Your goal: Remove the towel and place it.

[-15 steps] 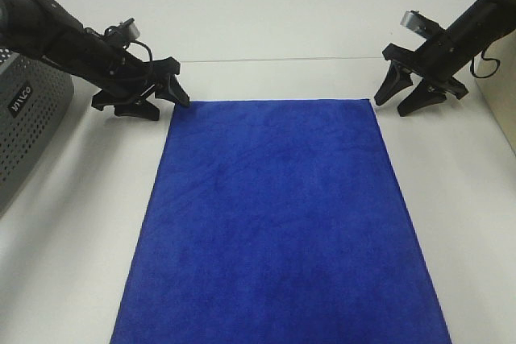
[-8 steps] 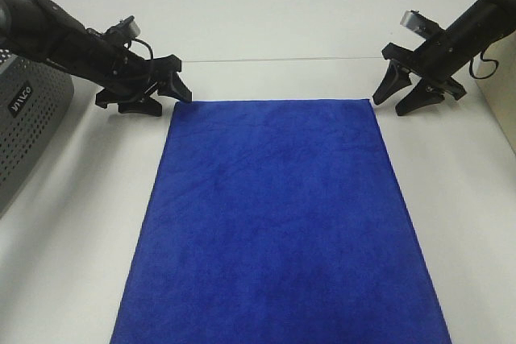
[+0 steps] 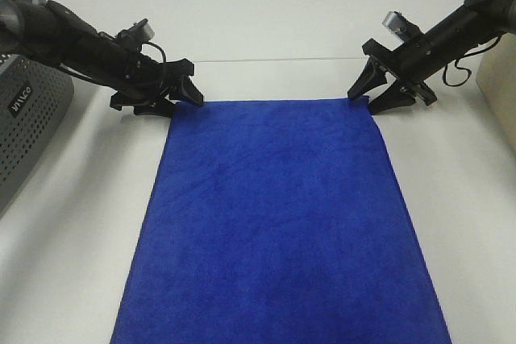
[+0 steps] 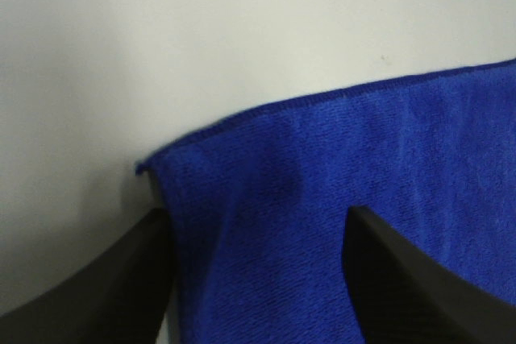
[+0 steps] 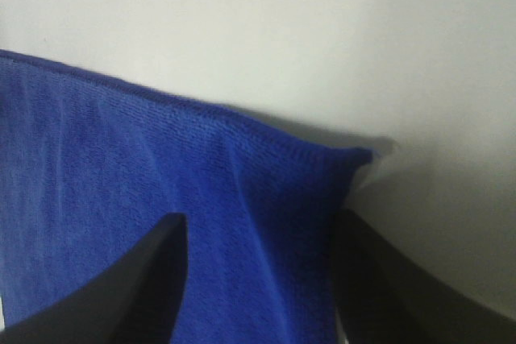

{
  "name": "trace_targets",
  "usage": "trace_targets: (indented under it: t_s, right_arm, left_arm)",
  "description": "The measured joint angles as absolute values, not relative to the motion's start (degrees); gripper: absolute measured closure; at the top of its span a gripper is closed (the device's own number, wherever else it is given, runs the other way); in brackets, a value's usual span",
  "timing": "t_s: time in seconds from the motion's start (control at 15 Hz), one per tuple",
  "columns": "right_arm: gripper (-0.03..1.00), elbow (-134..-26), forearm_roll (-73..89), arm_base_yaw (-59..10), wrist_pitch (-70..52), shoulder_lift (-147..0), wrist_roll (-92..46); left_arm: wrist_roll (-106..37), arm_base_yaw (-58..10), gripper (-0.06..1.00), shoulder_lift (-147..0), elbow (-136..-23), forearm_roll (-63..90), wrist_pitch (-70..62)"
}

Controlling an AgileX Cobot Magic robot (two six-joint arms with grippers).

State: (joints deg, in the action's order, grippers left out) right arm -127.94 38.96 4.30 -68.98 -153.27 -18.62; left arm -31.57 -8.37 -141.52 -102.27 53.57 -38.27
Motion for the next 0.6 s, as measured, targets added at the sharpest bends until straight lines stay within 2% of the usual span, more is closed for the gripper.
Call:
trace_targets:
  t_s: [0.2, 0.27, 0.33, 0.47, 0.53, 0.6]
  right_arm:
    - [0.48, -127.9, 38.0, 1.9, -66.6, -153.3, -18.6]
    - [0.55, -127.9, 37.1, 1.4, -65.8, -153.3, -18.6]
    - [0.65, -128.0, 36.0, 1.4, -65.2, -153.3, -18.6]
    - [0.91, -128.0, 34.5, 1.4, -64.7, -153.4, -18.6]
    - [0.95, -128.0, 34.4, 1.4, -64.6, -153.5, -18.7]
    - [0.95, -128.0, 34.2, 1.4, -64.6, -153.5, -18.8]
  left_arm:
    - [-31.6, -9.8, 0.45, -142.4, -102.4, 55.5, -37.6]
    - [-31.6, -10.2, 0.51, -142.4, -102.4, 55.7, -37.1]
    - [-31.5, -10.5, 0.60, -142.6, -102.4, 55.7, -36.5]
    - [-31.5, -10.7, 0.85, -143.1, -102.4, 55.7, -35.7]
    - [-31.5, -10.7, 0.93, -143.2, -102.4, 55.6, -35.4]
    - [-31.5, -10.7, 0.94, -143.2, -102.4, 55.6, -35.2]
